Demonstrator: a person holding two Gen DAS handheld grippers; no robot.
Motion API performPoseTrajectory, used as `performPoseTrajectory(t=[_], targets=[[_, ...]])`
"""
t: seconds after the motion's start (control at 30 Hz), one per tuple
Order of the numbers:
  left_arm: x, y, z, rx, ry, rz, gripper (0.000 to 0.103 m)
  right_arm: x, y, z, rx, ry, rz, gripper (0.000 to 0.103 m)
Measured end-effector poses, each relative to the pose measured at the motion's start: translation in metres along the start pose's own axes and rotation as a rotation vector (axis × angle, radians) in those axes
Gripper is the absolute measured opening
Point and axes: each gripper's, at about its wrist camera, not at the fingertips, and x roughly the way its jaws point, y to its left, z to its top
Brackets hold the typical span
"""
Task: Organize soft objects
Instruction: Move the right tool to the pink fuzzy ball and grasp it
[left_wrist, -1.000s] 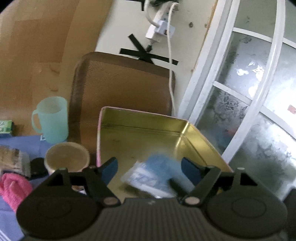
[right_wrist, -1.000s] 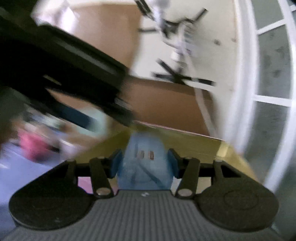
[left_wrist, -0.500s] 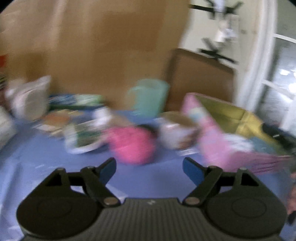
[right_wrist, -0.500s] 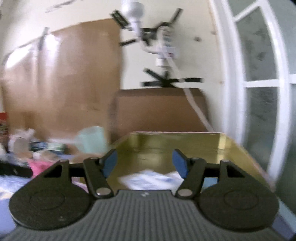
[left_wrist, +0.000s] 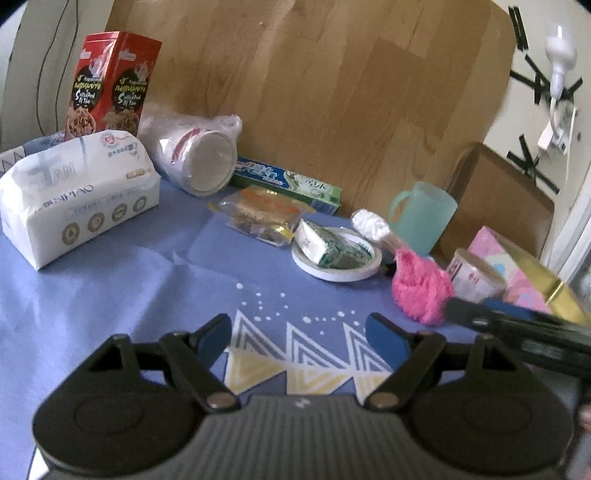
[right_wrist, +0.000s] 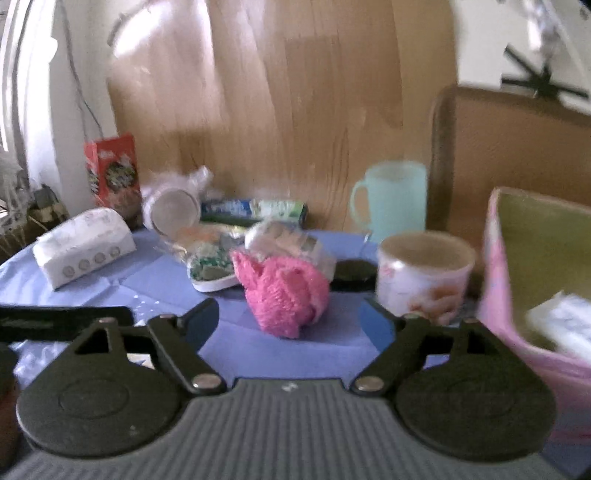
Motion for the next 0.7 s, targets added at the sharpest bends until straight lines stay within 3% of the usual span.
performPoseTrajectory(t=[0.17,0.23,0.27,0.7], targets=[[0.002,0.002,-0.001,-0.018,0.001,-0.026,0.083,0.039,0.008,0.005,0.011,0.095,-0.009,0.082],[0.004,0.001,-0.003,-0.016,0.0,-0.031,0.084,0.046,0.007,0.006,0.026,0.112,-0.002,0.064],[0.004,0.001,-0.003,-0.016,-0.001,-0.034,0.085,0.046,0.007,0.006,0.033,0.112,0.001,0.064],[0.004,0.005,-0.003,-0.038,0.013,-0.043,0.088,-0.015,0.024,-0.026,-0.016,0.104,0.08,0.061]])
